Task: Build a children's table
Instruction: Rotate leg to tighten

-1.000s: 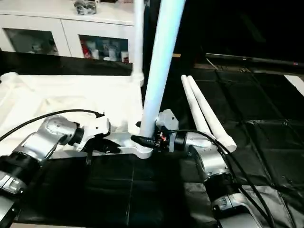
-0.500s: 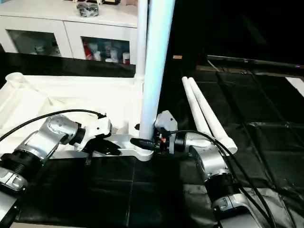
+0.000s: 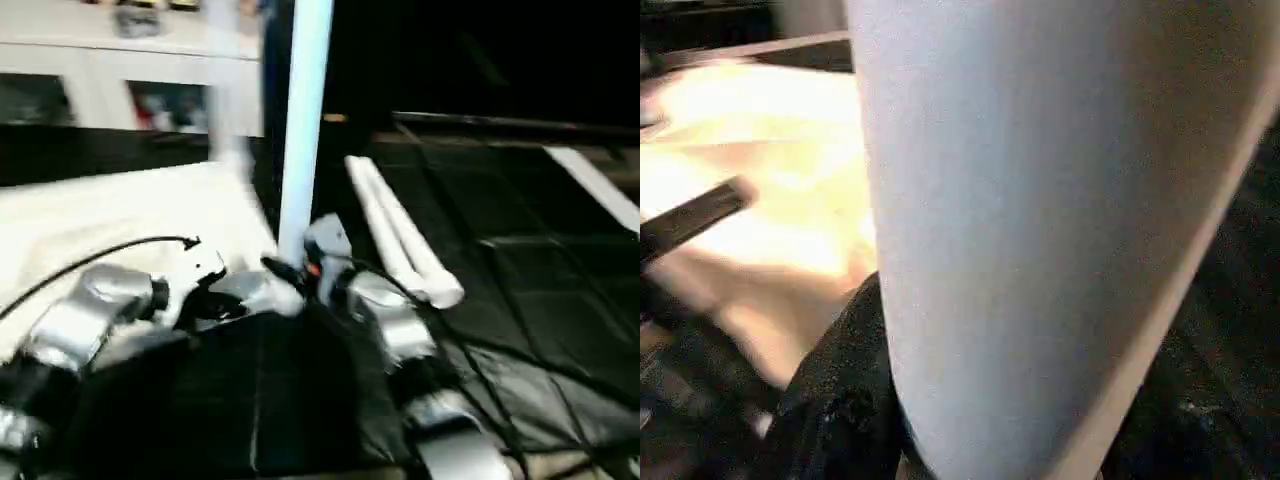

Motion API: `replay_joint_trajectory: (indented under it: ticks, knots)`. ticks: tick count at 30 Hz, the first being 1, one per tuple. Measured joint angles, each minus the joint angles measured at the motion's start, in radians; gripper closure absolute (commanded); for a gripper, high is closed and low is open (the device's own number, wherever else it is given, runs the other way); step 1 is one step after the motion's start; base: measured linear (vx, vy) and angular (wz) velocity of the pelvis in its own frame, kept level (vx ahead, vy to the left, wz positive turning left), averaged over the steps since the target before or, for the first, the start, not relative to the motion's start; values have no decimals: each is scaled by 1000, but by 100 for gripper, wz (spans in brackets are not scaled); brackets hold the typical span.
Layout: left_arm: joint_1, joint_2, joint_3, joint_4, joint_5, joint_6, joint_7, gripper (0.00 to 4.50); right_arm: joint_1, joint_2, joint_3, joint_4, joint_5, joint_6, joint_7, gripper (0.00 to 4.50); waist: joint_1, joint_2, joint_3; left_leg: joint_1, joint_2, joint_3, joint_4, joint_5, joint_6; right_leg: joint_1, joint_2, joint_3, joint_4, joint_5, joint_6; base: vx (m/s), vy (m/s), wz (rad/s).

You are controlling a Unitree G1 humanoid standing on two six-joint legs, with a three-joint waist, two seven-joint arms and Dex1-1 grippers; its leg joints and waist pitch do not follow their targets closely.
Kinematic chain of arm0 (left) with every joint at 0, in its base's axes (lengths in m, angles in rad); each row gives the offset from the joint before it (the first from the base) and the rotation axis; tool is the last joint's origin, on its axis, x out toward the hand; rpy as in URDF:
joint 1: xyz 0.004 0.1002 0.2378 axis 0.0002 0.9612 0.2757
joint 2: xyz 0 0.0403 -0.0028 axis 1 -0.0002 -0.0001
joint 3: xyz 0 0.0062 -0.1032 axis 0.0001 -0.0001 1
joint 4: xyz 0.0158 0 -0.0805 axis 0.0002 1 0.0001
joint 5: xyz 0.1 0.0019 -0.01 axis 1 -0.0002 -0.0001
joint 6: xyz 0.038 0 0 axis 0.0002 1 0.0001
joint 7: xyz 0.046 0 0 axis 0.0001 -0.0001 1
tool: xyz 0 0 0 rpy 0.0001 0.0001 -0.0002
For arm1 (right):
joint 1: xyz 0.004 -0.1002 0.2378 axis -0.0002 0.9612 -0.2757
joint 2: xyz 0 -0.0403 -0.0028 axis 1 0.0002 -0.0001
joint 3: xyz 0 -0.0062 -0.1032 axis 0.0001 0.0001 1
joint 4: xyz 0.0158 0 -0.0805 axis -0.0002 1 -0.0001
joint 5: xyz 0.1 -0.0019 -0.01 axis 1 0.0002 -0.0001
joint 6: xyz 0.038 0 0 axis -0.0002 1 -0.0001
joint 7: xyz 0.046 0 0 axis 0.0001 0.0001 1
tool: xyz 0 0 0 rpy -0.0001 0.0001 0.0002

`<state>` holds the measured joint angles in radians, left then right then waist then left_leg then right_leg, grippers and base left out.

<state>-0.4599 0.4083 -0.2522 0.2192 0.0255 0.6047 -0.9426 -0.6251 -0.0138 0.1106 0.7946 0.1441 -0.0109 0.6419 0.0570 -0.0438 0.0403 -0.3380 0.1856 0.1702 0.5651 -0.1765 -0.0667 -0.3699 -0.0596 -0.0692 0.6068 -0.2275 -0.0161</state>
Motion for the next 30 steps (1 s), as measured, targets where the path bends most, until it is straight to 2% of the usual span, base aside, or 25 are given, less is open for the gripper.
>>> replay_joint_trajectory:
  ticks: [3,6,15,16,17,19,22,30]
  knots:
    - [10,-33,6,-52,21,67,77,450,-47,20,-12,52,-16,8,-65,257,-2,-10,1,-1,0,0,-1,0,0,-2,0,0,0,1,-1,0,0,0]
    - [10,-36,-3,-69,30,83,96,450,-62,26,-17,71,-20,8,-76,257,-2,-13,1,-1,0,1,-1,0,0,-3,0,0,0,2,-3,0,0,0]
    - [-5,-35,-11,-67,39,94,114,450,-95,29,-27,113,-29,8,-78,257,2,-12,1,1,0,1,-5,-1,-2,-4,0,0,4,3,-5,0,0,0]
    - [-7,-35,-11,-64,39,94,115,450,-96,29,-28,117,-29,8,-77,201,2,-12,1,1,0,1,-6,-1,-2,-4,0,0,4,3,-5,0,0,0]
    - [-8,-36,-11,-62,38,93,115,450,-96,30,-30,119,-29,8,-77,187,2,-12,1,1,0,1,-7,-1,-3,-4,0,0,4,3,-5,0,0,0]
    - [-12,-38,-13,-56,37,87,115,450,-91,30,-39,134,-29,12,-80,184,3,-12,1,1,0,1,-7,-1,-3,-4,0,0,4,3,-5,0,0,0]
    - [-21,-36,-18,-40,32,71,112,450,-89,31,-45,134,-29,10,-79,144,4,-10,2,0,0,1,-7,-1,-3,-4,0,1,4,3,-5,0,0,0]
    - [-69,-30,-35,65,28,-29,76,450,-52,8,-62,108,-20,6,-28,86,17,-1,8,0,0,1,-8,-1,-3,-4,0,1,3,4,-5,0,0,0]
